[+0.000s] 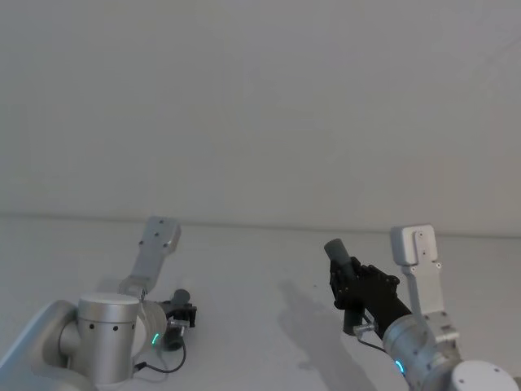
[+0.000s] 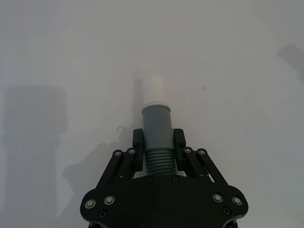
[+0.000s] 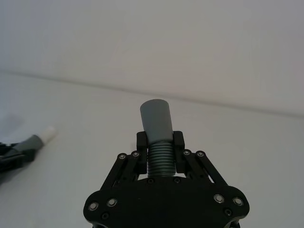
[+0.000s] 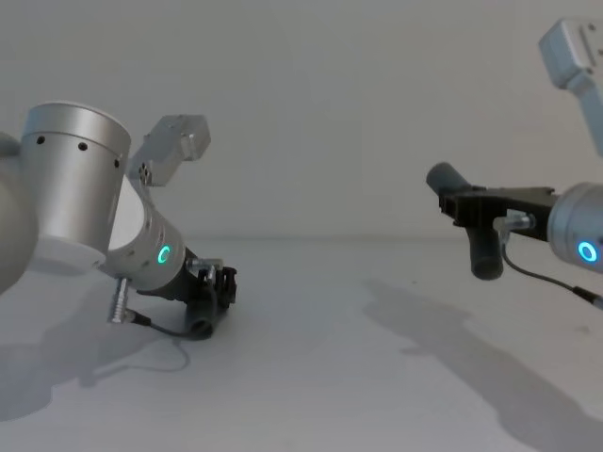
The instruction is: Use both hands to pick up one end of the pipe from the table, align the ends, and insert them.
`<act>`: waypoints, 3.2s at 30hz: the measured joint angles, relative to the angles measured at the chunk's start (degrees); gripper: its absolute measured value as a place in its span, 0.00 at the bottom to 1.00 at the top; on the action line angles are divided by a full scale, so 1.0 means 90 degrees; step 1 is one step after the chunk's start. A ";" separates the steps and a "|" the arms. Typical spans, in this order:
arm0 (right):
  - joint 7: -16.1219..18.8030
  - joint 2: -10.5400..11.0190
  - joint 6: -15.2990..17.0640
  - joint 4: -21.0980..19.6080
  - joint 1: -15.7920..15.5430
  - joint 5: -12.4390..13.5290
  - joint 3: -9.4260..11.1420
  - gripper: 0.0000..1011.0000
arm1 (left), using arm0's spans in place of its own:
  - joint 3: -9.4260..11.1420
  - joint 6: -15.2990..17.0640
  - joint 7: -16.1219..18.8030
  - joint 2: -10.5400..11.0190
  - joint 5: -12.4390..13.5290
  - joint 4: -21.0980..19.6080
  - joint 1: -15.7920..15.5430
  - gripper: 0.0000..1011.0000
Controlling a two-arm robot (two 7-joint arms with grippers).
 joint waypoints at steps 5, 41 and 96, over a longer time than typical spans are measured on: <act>0.0522 0.0223 -0.0631 0.0001 -0.0058 0.0126 -0.0023 0.28 | 0.0000 0.0000 0.0000 0.0000 0.0000 0.0000 0.0000 0.33; 0.5020 0.1417 -0.5189 0.1719 0.0674 0.1653 -0.0446 0.28 | 0.0000 0.0000 0.0000 0.0000 0.0000 0.0000 0.0000 0.33; 0.5307 0.1664 -0.6933 0.1330 0.1029 -0.1082 0.0381 0.28 | -0.0001 0.0000 0.0000 0.0000 0.0000 0.0000 0.0000 0.33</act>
